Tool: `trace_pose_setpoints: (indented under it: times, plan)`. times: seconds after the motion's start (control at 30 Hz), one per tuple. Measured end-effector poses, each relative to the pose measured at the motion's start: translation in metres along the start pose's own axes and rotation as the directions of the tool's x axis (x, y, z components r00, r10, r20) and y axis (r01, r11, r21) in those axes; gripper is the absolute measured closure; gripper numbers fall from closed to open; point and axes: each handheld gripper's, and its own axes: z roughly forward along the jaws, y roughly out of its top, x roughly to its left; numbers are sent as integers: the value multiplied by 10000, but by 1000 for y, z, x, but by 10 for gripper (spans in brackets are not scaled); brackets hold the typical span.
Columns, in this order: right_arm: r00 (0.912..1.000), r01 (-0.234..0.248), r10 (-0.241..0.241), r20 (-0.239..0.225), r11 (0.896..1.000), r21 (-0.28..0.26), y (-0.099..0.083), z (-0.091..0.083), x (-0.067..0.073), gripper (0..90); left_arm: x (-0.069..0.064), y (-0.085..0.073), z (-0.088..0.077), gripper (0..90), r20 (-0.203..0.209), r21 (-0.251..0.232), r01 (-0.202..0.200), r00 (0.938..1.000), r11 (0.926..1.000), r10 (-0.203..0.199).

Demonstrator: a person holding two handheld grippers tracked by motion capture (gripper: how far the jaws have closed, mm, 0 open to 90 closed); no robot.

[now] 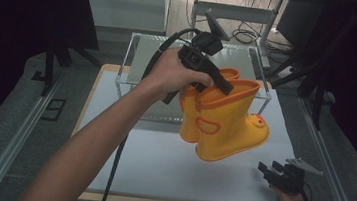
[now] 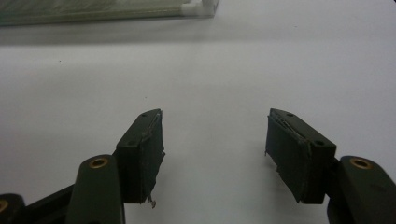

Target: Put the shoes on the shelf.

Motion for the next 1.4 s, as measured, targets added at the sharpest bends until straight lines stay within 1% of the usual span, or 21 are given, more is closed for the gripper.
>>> trace_pose_setpoints:
  times: [0.2,0.33,0.43,0.53,0.67,0.7,0.77,0.8,0.83,0.87,0.97,1.0,1.03,1.07,1.1,1.17,1.23,1.27,1.33,1.37,1.4]
  plan:
    - [10000,-6,6,14,10000,22,-1,0,-1,362,10,20,-13,822,206,-411,328,9993,9986,-319]
    - [10000,-37,37,8,10000,8,0,0,-1,363,21,34,-22,822,102,-677,618,9981,9958,-612]
    - [10000,-65,65,28,10000,-12,-1,0,-2,362,29,45,-30,822,-181,-937,786,9966,9925,-807]
    - [9999,-110,110,25,9999,-32,-1,0,-3,363,38,55,-38,822,-549,-1280,1039,9922,9863,-1116]
    - [9999,-171,171,24,9998,-47,-1,-1,-5,363,53,66,-46,822,-1148,-1744,1427,9797,9743,-1641]
    - [9998,-187,187,26,9998,-52,-1,-1,-5,362,57,68,-47,822,-1331,-1834,1595,9736,9700,-1852]
    - [9998,-207,207,30,9998,-69,-1,-1,-5,362,64,71,-48,822,-1544,-1976,1804,9649,9635,-2123]
    - [9998,-201,201,26,9998,-77,-1,-1,-5,362,69,74,-48,822,-1765,-2031,1925,9572,9600,-2292]
    - [9998,-206,206,35,9998,-72,-1,-1,-5,362,73,75,-47,822,-1875,-2064,2041,9516,9569,-2434]
    - [9998,-203,203,29,9998,-60,-1,-1,-5,362,77,76,-47,823,-2008,-2064,2088,9471,9559,-2502]
    - [9999,-157,157,-12,9999,-25,-1,0,-4,362,94,78,-48,823,-2362,-2219,2461,9252,9435,-2969]
    - [9999,-162,162,-12,9999,7,-1,0,-3,362,100,78,-48,823,-2432,-2326,2611,9171,9369,-3160]
    - [9999,-145,145,-20,9999,10,-2,1,-3,362,105,78,-48,823,-2628,-2365,2714,9066,9330,-3303]
    - [9999,-138,138,-30,9999,19,-2,1,-3,362,110,77,-47,823,-2717,-2504,2838,8970,9256,-3486]
    - [9999,-149,150,-37,9999,46,-2,1,-2,362,113,77,-46,823,-2884,-2552,2943,8860,9210,-3630]
    - [9999,-162,162,-42,9999,33,-2,1,-3,362,119,78,-44,823,-3253,-2616,3036,8660,9162,-3798]
    - [9999,-132,132,-36,9999,14,-2,2,-3,362,124,78,-41,823,-3540,-2645,3107,8493,9130,-3916]
    - [9999,-141,141,-37,9999,15,-1,2,-4,361,126,78,-40,822,-3727,-2650,3155,8380,9112,-3986]
    - [9999,-160,160,-29,9999,8,-2,1,-4,362,131,77,-39,822,-3885,-2804,3341,8177,8998,-4247]
    - [9999,-158,158,-30,9999,14,-2,1,-4,362,133,76,-39,822,-3977,-2845,3346,8115,8984,-4281]
    - [9999,-160,160,-30,9999,4,-2,1,-5,362,135,74,-38,823,-4015,-2935,3416,8035,8928,-4395]
